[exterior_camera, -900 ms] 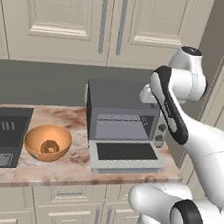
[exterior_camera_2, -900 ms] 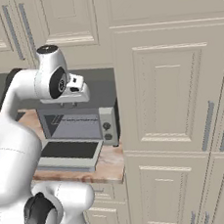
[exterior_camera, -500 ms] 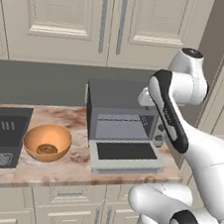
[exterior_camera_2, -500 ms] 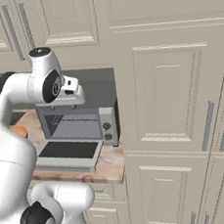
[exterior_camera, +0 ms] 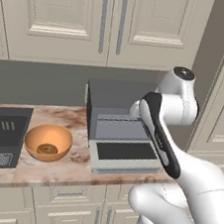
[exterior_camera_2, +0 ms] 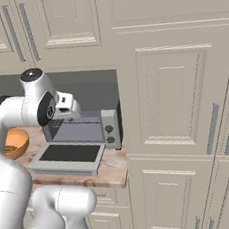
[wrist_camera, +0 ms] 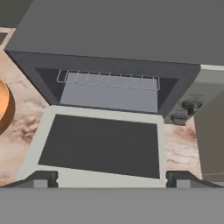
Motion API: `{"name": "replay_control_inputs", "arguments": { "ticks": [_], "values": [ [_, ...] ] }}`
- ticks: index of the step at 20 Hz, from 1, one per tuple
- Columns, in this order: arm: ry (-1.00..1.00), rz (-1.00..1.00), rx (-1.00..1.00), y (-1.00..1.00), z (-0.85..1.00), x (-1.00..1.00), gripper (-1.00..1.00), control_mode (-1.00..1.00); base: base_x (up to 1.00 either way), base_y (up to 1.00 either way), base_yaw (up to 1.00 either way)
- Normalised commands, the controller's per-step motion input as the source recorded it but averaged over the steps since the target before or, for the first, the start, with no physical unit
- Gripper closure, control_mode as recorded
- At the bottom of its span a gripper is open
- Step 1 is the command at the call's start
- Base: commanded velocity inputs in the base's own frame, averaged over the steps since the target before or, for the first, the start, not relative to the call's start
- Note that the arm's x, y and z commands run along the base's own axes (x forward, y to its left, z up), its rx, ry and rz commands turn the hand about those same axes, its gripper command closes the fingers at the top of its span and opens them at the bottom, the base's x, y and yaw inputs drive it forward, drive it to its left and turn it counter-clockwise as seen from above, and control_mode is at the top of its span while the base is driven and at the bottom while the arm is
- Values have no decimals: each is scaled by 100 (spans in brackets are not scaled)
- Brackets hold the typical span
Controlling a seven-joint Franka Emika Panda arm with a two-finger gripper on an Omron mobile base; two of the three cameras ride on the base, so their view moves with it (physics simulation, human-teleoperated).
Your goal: Pick up the heated bread from the toaster oven and place it in the bowl. Then move the bread bowl to the dining counter.
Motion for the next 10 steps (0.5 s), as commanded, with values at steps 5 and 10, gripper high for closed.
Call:
{"name": "replay_control_inputs", "arguments": {
  "ticks": [5,10],
  "values": [
    [-9,0,5,6,-53,0,-100,-100,0,0,0],
    [-13,0,5,5,-37,0,-100,-100,0,0,0]
  ]
}}
